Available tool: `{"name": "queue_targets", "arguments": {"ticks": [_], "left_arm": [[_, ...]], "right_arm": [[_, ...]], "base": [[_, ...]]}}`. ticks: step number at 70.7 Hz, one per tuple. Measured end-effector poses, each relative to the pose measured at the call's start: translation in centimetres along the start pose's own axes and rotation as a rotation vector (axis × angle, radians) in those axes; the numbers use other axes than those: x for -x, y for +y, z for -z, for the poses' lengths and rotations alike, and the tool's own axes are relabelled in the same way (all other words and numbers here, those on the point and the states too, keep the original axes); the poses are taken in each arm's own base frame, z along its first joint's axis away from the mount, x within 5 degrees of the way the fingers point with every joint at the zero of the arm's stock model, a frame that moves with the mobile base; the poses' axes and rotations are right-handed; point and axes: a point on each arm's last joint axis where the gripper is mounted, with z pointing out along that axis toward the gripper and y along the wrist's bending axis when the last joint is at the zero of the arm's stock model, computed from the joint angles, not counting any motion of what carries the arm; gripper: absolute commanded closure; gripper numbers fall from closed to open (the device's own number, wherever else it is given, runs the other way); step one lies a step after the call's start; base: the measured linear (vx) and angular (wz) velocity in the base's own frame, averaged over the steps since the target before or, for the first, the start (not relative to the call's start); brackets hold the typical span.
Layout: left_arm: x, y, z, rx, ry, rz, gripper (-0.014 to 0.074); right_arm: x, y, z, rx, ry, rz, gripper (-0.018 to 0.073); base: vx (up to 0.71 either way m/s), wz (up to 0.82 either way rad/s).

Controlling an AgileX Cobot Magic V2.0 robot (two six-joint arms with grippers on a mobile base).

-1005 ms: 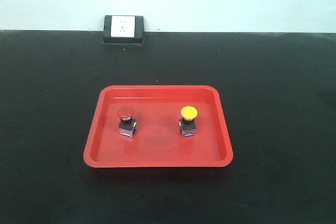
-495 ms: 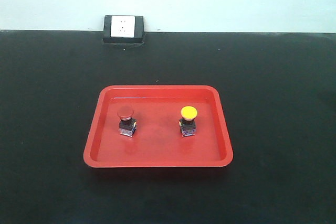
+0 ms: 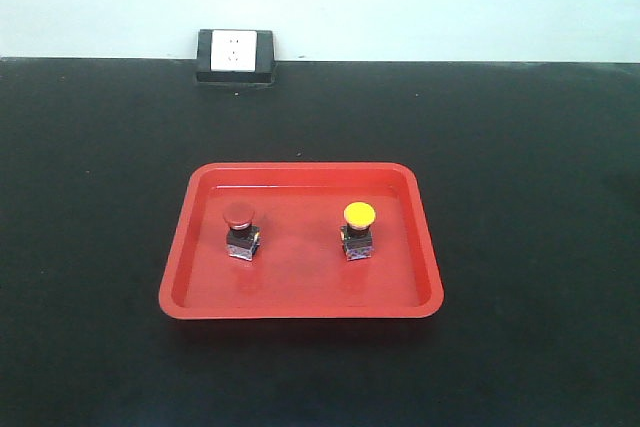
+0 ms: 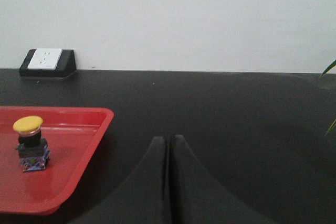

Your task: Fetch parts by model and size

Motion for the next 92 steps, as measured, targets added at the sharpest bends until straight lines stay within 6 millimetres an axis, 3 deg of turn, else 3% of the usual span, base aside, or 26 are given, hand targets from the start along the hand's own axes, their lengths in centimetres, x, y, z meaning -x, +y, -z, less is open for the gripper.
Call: {"name": "queue_targets", "arguments": {"ticks": [92], "left_arm": [[0.0, 0.0, 0.0, 0.0, 0.0, 0.0, 0.0602]], "right_arm": [[0.08, -0.2, 0.0, -0.032, -0.008, 0.051, 0.0569]], "base": [[0.0, 0.0]]}}
